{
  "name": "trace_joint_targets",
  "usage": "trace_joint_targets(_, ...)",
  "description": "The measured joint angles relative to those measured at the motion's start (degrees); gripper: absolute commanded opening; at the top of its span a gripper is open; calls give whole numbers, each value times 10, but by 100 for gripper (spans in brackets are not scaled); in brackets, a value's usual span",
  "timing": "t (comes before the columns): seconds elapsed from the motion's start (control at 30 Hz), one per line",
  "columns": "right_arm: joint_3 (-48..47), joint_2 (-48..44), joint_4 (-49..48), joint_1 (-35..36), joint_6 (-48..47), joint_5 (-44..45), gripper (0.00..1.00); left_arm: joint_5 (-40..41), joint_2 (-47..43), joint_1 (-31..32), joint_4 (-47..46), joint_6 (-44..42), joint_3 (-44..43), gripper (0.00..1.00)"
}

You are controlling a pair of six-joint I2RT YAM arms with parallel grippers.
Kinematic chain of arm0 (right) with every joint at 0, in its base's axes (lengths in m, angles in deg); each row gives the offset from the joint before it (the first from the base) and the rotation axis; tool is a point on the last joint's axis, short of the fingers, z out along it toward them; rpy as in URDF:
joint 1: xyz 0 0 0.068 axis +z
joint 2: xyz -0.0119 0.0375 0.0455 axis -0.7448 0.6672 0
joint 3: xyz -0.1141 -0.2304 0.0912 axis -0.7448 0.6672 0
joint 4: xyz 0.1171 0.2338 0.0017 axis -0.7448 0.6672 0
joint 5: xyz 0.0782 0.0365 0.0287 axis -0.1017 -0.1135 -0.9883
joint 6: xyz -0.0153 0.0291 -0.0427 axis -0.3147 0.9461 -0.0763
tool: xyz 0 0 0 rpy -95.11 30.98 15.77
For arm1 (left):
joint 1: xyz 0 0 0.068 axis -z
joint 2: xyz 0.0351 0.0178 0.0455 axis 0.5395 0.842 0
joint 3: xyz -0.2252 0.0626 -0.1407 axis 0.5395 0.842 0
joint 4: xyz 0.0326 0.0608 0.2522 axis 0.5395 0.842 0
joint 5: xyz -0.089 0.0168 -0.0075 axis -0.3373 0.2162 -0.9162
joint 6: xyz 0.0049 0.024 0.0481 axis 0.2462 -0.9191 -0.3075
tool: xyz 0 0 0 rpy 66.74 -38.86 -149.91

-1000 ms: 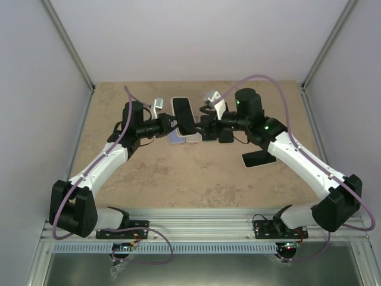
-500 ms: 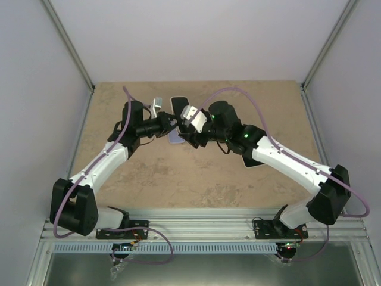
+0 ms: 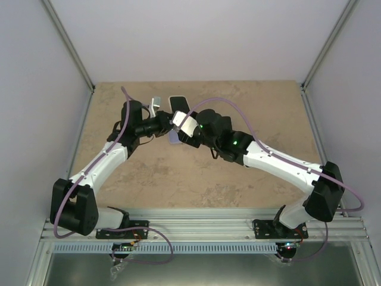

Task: Take the phone out of the phone case
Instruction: Remove the phone case from the phone.

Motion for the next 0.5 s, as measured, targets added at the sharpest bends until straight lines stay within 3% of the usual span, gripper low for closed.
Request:
trace_joint_targets(0.33,52,0,-99,30,-79,111,59,1,9,-4,-19,17,0,0)
trace_joint_targets(0.5,92,1,-167,40,-124,150,52,0,19,-6,-21,24,3,0)
